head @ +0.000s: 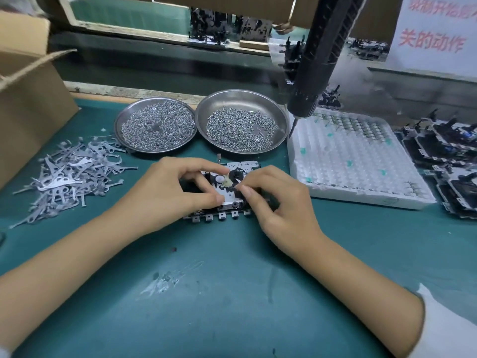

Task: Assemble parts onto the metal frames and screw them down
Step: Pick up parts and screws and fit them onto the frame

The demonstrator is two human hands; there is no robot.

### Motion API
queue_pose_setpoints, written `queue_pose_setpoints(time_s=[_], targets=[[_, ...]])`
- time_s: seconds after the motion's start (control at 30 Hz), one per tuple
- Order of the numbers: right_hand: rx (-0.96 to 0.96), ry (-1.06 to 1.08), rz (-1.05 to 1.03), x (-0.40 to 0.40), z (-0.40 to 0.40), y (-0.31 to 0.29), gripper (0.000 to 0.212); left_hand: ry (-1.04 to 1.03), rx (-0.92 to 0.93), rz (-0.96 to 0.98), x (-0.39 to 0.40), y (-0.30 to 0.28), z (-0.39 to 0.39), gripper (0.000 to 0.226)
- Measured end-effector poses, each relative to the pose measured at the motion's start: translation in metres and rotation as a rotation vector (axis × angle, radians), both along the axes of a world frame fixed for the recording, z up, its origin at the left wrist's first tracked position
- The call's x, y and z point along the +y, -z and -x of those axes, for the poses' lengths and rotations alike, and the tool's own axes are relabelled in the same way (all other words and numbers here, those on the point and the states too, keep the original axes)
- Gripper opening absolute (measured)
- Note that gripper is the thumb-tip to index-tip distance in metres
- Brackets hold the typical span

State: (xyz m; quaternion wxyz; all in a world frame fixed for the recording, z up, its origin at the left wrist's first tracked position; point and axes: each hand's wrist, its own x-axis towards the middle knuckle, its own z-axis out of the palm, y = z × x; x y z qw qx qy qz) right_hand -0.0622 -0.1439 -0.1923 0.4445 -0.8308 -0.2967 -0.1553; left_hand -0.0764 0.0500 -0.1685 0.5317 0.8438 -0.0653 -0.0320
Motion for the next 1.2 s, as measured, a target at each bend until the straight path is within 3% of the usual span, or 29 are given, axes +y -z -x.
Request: queue_pose_setpoints(time_s=[0.1,0.33,0.5,0.67,0.73,0.8,0.9,0.93,1.03,1.2], targets=[[0.090,-0.015,-0.074,-0.002,-0.003,-0.001,0.011,0.008,-0.007,-0.006,0.001,0.001,0.001,0.034],[-0.016,-0.038,0.082,-0.002,-0.001,0.004,0.006,0.006,-0.042,-0.029,0.001,0.001,0.002,0.032],[0.046,-0.031,-0.051,-0.002,-0.003,0.002,0.014,0.026,-0.081,-0.061,0.000,0.000,0.003,0.033],[0.053,0.013,-0.121,-0.002,-0.004,0.001,0.013,-0.013,-0.264,-0.170,0.002,-0.003,0.004,0.034],[0.046,0.013,-0.131,-0.002,-0.004,0.001,0.013,-0.115,-0.371,-0.189,0.009,-0.006,-0.003,0.027],[0.039,0.008,-0.139,-0.002,-0.004,0.002,0.013,-0.274,-0.459,-0.350,0.022,-0.007,-0.020,0.024],[0.037,0.004,-0.143,-0.002,-0.005,0.002,0.013,-0.365,-0.269,-0.787,0.041,-0.006,-0.047,0.037],[0.043,0.004,-0.143,-0.002,-0.004,0.003,0.013,-0.357,-0.181,-0.832,0.044,-0.005,-0.053,0.039],[0.050,0.009,-0.138,-0.003,-0.004,0.006,0.014,-0.374,-0.120,-0.770,0.043,-0.005,-0.063,0.028],[0.044,0.006,-0.157,-0.003,-0.006,0.005,0.014,-0.475,-0.168,-0.757,0.040,-0.005,-0.063,0.013]])
